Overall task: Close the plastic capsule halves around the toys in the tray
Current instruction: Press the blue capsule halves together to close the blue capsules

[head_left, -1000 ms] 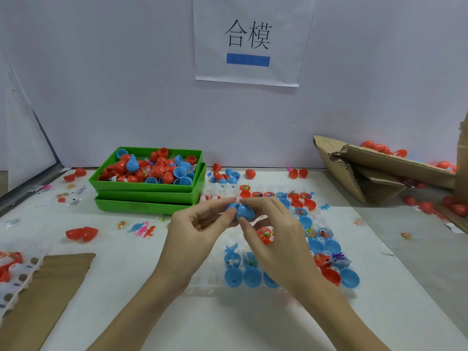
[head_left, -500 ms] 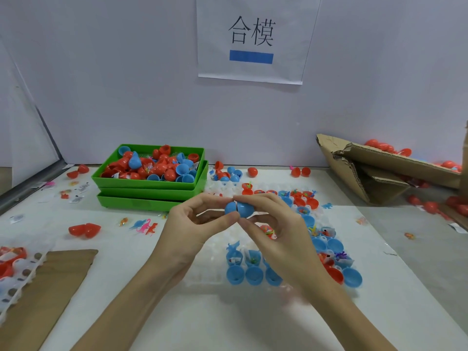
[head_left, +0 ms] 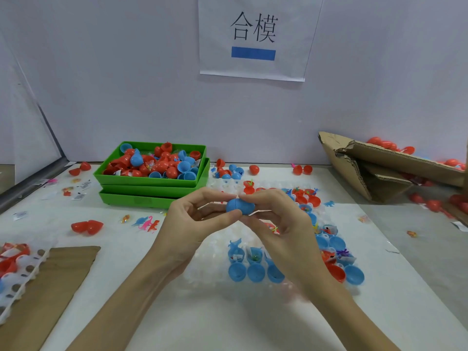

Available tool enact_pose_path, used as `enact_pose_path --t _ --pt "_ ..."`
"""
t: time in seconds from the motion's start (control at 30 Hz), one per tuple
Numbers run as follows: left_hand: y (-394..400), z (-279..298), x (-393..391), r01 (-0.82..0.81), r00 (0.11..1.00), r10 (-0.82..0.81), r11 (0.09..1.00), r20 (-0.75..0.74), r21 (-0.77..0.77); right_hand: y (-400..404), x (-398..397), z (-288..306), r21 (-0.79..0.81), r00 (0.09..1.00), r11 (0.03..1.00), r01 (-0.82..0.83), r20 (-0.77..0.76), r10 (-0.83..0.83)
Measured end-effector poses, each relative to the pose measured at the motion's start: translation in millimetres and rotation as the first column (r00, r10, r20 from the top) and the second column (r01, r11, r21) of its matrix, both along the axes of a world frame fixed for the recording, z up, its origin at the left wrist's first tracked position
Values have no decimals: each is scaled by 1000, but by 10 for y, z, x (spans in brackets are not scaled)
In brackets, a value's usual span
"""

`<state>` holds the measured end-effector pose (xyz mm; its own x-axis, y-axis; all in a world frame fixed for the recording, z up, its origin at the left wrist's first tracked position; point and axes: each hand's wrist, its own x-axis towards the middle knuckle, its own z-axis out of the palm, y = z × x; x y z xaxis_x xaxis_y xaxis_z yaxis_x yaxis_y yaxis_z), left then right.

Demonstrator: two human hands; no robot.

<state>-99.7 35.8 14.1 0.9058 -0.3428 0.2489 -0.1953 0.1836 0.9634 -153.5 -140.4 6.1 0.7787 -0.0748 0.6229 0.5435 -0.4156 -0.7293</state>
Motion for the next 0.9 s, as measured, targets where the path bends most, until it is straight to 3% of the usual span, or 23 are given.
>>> enact_pose_path --t 0.17,0.3,0.53,0.67,0.9 --pt "-48 -1 -55 -93 990 93 996 102 -5 43 2 -51 -202 962 953 227 198 -187" --pt "-165 -58 -138 -159 972 169 985 163 -69 146 8 -159 -290 963 920 262 146 -228" --pt "-346 -140 -339 -307 838 279 952 469 -17 227 7 -166 -159 944 931 330 31 -329" --pt "-377 -130 -374 -334 833 316 942 455 -42 235 -12 -168 -122 944 941 314 -67 -324" --pt "-354 -151 -348 -299 871 274 954 407 -1 222 -12 -189 -49 971 974 220 -82 -223"
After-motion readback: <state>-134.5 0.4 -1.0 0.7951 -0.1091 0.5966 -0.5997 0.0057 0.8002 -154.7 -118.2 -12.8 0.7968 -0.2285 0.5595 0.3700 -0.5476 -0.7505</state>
